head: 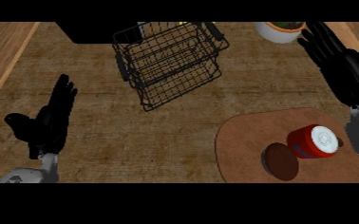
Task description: Pick the can from the cutting board and place it in the tiered basket
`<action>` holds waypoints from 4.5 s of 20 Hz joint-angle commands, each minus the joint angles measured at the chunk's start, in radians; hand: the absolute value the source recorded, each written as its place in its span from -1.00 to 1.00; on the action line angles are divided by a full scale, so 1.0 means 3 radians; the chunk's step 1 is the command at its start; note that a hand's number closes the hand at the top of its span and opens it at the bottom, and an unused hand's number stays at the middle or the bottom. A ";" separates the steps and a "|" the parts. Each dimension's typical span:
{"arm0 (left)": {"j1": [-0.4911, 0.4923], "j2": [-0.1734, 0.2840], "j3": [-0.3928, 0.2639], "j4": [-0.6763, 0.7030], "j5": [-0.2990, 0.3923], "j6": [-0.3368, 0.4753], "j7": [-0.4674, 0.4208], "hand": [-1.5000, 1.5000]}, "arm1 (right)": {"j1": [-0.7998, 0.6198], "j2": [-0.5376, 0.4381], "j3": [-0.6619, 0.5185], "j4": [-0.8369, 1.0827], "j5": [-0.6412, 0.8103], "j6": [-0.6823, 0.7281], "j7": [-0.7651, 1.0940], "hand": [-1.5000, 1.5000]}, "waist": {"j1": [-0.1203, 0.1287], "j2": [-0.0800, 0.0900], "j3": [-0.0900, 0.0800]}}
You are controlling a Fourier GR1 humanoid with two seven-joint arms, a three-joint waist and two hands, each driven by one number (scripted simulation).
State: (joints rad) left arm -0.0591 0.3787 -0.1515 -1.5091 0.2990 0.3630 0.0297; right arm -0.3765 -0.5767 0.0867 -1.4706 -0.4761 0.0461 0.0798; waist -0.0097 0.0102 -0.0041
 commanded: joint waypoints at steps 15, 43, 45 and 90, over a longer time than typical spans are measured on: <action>-0.0454 -0.0083 -0.0331 0.0156 0.0252 -0.0753 0.0420 0.00 | 0.1449 -0.0205 -0.0925 0.0813 0.0483 0.1779 -0.3347 -1.00 | -0.0069 -0.0020 0.0026; -0.0515 -0.0270 -0.0207 0.0275 0.0113 -0.0925 0.0449 0.00 | 0.3140 -0.0246 -0.0771 -0.2374 0.2972 0.0034 -0.0694 -1.00 | 0.0018 -0.0027 0.0010; -0.0512 -0.0278 -0.0181 0.0266 0.0103 -0.0933 0.0475 0.00 | 0.3345 -0.0146 -0.0716 -0.2584 0.3202 0.0066 -0.0559 -1.00 | 0.0000 -0.0034 0.0010; -0.0472 -0.0850 0.0308 0.0325 -0.0556 -0.1379 0.0577 0.00 | 0.1819 0.1051 -0.0873 -0.0310 0.4422 0.0029 -0.1206 -1.00 | 0.0023 -0.0034 0.0013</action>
State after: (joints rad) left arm -0.1804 0.1273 -0.0843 -1.4665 0.1395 -0.0225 0.2286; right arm 0.1711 -0.3074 -0.2098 -1.5641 0.8086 0.0717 -0.3072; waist -0.0009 -0.0010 -0.0012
